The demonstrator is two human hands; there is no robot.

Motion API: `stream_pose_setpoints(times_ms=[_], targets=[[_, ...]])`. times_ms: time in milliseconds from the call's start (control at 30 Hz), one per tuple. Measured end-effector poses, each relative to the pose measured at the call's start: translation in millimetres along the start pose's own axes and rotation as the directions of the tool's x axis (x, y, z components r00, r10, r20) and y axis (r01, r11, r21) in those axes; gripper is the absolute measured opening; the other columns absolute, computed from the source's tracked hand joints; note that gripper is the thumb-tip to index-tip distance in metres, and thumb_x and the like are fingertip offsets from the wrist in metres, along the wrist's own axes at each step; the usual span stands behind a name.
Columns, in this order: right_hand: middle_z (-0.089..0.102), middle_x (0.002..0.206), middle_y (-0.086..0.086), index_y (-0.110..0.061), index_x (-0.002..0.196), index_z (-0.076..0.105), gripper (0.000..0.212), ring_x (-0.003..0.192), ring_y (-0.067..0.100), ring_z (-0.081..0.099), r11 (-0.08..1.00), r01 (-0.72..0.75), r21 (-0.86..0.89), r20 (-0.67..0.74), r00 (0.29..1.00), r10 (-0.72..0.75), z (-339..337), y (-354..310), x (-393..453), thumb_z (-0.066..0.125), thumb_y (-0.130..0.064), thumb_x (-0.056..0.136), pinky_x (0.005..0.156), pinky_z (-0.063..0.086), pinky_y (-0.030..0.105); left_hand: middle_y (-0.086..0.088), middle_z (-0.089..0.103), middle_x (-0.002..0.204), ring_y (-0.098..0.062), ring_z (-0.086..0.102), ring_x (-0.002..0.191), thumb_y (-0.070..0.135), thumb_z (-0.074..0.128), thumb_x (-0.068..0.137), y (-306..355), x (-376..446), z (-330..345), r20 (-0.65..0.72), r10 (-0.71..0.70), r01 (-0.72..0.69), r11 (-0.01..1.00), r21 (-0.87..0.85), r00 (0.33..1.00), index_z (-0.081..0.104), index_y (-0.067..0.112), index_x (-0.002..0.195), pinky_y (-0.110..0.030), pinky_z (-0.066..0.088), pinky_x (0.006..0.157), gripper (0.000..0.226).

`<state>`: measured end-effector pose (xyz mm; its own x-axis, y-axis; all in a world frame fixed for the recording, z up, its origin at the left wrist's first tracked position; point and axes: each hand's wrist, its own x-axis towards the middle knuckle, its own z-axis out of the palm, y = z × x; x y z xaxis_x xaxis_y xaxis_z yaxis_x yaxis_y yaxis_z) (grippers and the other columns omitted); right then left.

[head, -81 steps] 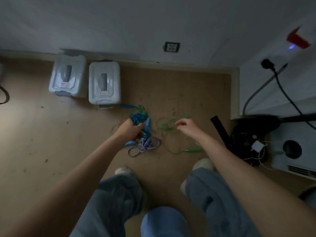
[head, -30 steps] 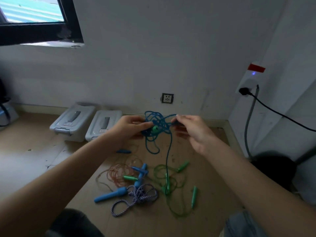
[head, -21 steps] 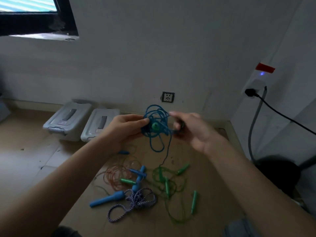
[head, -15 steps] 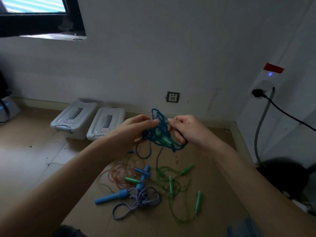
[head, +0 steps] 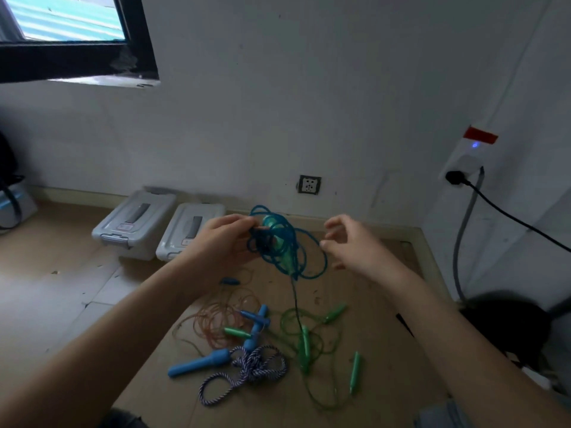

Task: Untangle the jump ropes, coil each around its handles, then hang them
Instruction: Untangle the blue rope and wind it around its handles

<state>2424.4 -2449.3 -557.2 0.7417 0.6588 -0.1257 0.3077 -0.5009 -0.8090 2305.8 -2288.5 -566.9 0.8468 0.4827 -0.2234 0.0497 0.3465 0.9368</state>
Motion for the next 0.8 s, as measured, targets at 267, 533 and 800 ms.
stream_pose_setpoints(times_ms=[267,533,800], targets=[[0.068,0.107,0.014,-0.025,0.111,0.053,0.057,0.097,0.027,0.066,0.940,-0.019,0.342,0.295,0.952,-0.088,9,-11,-7,0.070,-0.044,0.060,0.090,0.051,0.045,0.006,0.062,0.067,-0.006,0.062,0.059,0.025,0.045,0.093,-1,-6,10,0.215,0.153,-0.159,0.987,0.009,0.964,0.055,0.018,0.075,-0.017,0.049,0.051,0.021],[0.066,0.071,0.000,-0.018,0.089,0.065,0.008,0.046,-0.001,0.058,0.946,0.114,0.303,-0.050,0.993,-0.104,5,-4,-1,0.064,-0.011,0.086,0.044,0.043,0.014,-0.003,0.069,0.075,-0.007,0.067,0.065,0.023,0.059,0.087,-5,-3,7,0.115,-0.048,0.015,0.963,0.269,0.992,0.061,0.008,0.090,-0.015,0.050,0.053,0.015],[0.060,0.098,-0.008,-0.023,0.098,0.057,0.025,0.091,0.006,0.054,0.924,0.340,-0.174,-0.176,0.913,-0.369,6,-7,-6,0.068,-0.035,0.080,0.078,0.046,0.023,-0.005,0.063,0.061,-0.003,0.056,0.037,0.012,0.061,0.085,0,-4,1,-0.125,-0.012,0.026,0.994,0.105,0.992,0.054,0.008,0.074,-0.011,0.040,0.036,0.014]])
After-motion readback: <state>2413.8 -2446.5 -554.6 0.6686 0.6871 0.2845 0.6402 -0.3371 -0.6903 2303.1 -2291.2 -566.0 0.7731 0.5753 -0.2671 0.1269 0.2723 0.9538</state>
